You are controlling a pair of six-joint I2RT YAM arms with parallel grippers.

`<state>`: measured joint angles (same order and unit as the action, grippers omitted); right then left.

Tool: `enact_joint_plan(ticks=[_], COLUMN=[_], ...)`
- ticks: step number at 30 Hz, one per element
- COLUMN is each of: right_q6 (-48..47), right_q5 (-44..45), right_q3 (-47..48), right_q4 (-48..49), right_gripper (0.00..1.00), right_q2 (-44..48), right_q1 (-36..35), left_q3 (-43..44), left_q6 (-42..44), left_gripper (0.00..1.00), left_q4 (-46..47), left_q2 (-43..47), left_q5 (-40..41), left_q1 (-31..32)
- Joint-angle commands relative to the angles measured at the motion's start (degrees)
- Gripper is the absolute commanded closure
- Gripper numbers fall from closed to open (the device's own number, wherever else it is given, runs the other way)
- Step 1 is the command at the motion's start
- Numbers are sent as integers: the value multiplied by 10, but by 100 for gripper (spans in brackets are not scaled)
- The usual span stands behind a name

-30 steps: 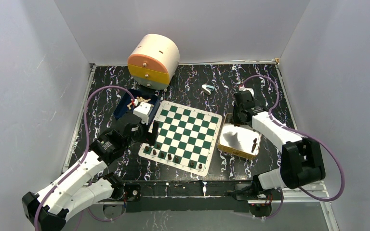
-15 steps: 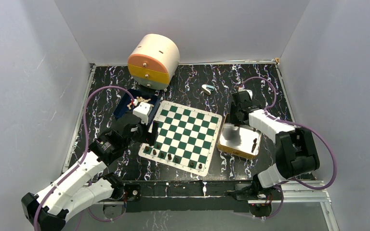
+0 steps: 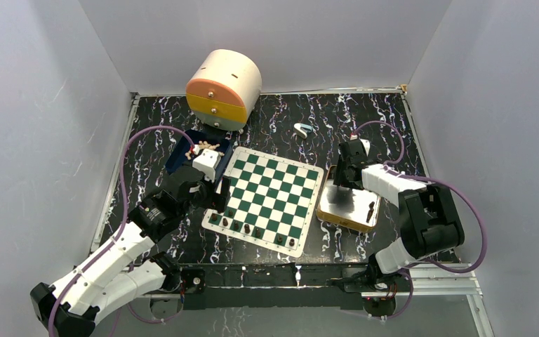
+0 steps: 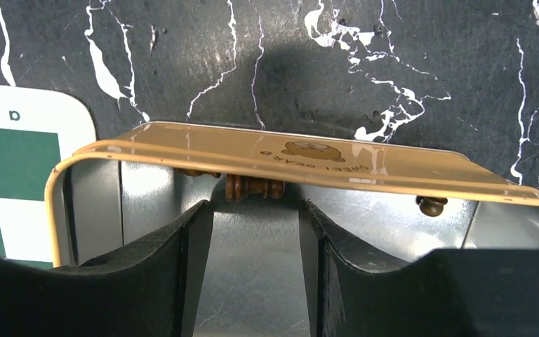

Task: Set up the chess pieces on the board
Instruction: Pick up the chess piece from the storage box.

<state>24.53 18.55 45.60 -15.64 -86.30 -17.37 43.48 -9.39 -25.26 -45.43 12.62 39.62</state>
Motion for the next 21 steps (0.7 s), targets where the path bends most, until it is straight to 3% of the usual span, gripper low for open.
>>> enact_joint_plan(ticks=[1, 13, 21], right_q6=[15, 19, 14], right_q5=[11, 29, 31], right_q3=[2, 5, 7], right_q4=[32, 46, 58], right_gripper=[43, 42, 48], right_q2=[-11, -16, -23], right_q1=[4, 6, 5], left_q3=[-5, -4, -4], left_q6=[6, 5, 5], left_gripper=[14, 14, 14], left_q4=[13, 13, 13], left_q2=[5, 0, -4], left_q5=[4, 0, -4], left_q1=[2, 2, 2])
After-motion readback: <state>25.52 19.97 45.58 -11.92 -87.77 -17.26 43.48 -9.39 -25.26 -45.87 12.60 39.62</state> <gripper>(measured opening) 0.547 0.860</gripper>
